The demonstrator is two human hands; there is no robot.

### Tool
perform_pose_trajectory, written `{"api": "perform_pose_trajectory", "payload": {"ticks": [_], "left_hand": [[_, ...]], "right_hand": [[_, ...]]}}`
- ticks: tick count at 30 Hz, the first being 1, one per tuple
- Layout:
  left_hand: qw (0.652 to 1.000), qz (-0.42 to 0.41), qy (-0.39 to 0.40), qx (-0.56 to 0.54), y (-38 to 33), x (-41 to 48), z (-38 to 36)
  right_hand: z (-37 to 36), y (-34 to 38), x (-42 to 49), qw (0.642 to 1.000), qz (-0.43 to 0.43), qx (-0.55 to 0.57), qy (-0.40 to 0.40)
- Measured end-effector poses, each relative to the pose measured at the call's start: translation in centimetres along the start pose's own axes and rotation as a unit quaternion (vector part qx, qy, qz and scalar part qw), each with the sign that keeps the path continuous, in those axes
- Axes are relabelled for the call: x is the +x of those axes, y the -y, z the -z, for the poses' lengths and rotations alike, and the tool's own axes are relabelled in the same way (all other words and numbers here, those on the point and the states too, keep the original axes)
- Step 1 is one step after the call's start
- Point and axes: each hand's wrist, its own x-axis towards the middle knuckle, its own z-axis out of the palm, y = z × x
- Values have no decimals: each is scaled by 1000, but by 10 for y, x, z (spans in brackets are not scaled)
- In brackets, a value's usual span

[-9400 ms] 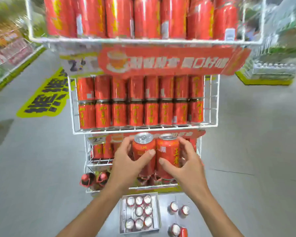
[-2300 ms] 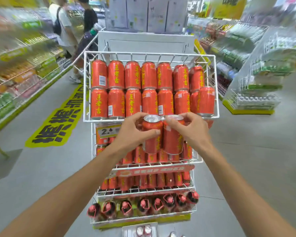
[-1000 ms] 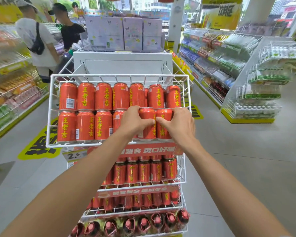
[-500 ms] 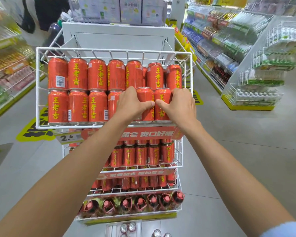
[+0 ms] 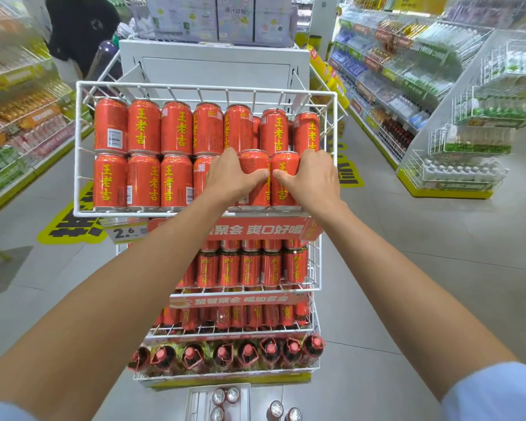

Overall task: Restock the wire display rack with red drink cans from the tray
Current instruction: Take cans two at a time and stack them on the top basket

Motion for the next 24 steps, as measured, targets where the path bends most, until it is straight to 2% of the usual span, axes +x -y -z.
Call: {"api": "perform_pose_trajectory", "payload": {"ticks": [2,7,12,18,24], "left_hand": [[1000,-11,14,19,1,-6,9],[981,-85,85,155,8,-34,41],[926,-133,137,326,20,-90,61],[894,-198,185,358,52,-181,60],[879,-194,231,370,102,-246,40]], "right_hand": [[6,0,-3,1000,9,-5,14],[32,-6,-21,994,90,-31,60],[54,-10,-73,972,150,-129,130],[60,-12,-177,956,153,-166,187],[36,-34,-262,948,135,-167,237]]}}
